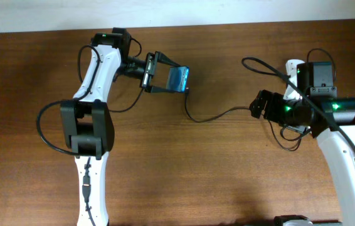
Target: Plug charger to phone and switch on socket
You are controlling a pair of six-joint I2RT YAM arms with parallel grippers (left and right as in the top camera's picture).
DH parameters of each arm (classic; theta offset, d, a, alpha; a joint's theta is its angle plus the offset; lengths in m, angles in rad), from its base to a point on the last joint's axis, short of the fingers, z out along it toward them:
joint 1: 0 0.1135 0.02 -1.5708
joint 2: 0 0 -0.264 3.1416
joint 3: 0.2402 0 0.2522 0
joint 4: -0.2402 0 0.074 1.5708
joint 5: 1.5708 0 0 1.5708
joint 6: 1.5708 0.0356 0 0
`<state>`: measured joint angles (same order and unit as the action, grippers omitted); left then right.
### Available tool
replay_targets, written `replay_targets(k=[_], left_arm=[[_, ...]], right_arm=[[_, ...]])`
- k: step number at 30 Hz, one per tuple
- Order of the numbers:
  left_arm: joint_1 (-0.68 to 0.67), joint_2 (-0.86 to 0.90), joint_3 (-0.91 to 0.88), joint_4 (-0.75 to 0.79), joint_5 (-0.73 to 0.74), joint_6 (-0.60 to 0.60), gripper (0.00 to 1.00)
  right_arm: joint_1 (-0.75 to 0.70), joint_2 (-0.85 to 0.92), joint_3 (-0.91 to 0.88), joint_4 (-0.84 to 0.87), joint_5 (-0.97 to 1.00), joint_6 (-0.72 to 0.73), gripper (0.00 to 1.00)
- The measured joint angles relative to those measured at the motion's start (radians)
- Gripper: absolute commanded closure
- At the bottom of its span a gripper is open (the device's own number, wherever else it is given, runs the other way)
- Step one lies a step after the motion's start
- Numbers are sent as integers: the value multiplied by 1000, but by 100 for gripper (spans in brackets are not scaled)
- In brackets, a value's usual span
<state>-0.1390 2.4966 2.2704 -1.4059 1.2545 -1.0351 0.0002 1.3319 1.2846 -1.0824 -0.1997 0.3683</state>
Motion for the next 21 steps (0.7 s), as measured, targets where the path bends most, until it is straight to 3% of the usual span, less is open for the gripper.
replay_targets(k=[4,11,16,21], left_arm=[[-10,0,0,0,-24,0,100],[-24,0,0,0,-261,3,100],[-31,0,10,-1,-321,19,100],[-76,0,185,-59,-465,45,100]], right_arm=[[0,0,0,5,-4,3,2],[0,0,0,13,-38,3,2],[0,0,0,38,-79,4,2],[1,0,0,116,-161,7,2]])
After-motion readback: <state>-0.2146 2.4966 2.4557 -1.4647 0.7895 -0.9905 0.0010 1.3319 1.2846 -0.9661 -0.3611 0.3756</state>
